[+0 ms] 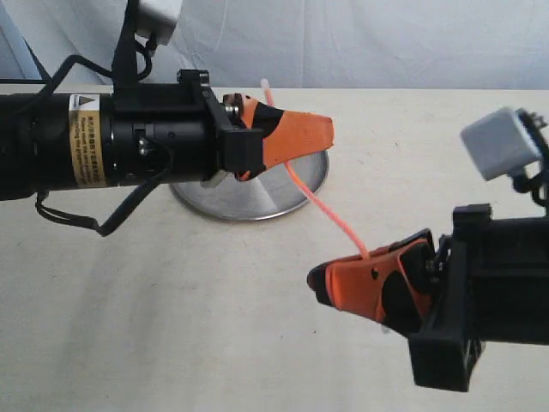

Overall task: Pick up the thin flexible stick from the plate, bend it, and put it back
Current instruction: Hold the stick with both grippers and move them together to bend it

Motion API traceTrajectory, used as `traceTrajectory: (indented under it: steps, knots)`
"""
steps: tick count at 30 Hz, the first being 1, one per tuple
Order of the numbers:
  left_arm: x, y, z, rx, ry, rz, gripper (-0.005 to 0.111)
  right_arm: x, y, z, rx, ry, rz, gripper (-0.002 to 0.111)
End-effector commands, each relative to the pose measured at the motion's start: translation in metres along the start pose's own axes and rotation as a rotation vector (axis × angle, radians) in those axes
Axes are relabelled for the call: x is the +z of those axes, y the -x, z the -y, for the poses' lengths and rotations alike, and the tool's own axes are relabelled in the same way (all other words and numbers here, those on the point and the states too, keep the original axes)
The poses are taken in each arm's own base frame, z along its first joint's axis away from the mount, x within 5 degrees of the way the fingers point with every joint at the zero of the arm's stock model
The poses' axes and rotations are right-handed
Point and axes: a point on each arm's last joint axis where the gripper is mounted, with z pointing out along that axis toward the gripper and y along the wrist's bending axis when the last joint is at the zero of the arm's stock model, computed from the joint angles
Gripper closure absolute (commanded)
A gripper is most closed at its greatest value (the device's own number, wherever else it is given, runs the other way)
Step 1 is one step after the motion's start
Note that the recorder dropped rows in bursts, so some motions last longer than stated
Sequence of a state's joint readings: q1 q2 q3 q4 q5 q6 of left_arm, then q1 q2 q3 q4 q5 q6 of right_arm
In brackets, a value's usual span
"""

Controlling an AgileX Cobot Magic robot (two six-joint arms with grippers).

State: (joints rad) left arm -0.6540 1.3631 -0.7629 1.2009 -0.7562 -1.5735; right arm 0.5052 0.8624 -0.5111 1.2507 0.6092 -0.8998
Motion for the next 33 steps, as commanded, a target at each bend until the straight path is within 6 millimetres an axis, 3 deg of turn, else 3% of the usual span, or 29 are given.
traceTrajectory:
  steps: [1,5,10,12,15,18,26,30,33]
  knots:
    - [-0.001,0.0,0.019,-0.04,-0.205,0.009,0.107,-0.01,0.017,0.008,-0.05,-0.159,0.129,0.109]
    - [-0.005,0.025,0.031,-0.159,-0.339,0.215,0.107,0.007,0.003,0.02,0.004,-0.175,-0.055,0.109]
    - [-0.003,0.032,0.025,-0.14,-0.243,0.24,0.107,0.025,-0.004,0.02,0.045,-0.085,-0.142,0.109]
    - [0.0,0.028,0.017,-0.017,-0.139,0.209,0.107,0.028,-0.002,0.012,0.038,-0.016,-0.119,0.109]
    - [0.005,0.012,-0.004,0.133,0.07,0.031,0.107,0.025,0.003,0.001,0.028,0.06,-0.053,0.109]
    - [0.005,-0.004,-0.013,0.196,0.131,-0.137,0.107,0.015,0.012,-0.003,-0.024,0.029,0.011,0.109]
    - [0.004,-0.012,0.003,0.112,-0.033,-0.22,0.107,0.0,0.022,0.01,-0.082,-0.206,0.13,0.109]
    - [0.003,0.002,0.018,0.009,-0.158,-0.096,0.107,0.01,0.012,0.017,-0.048,-0.217,0.0,0.109]
    - [0.003,0.019,0.026,0.045,-0.198,-0.006,0.107,0.02,0.005,0.022,-0.02,-0.199,-0.088,0.109]
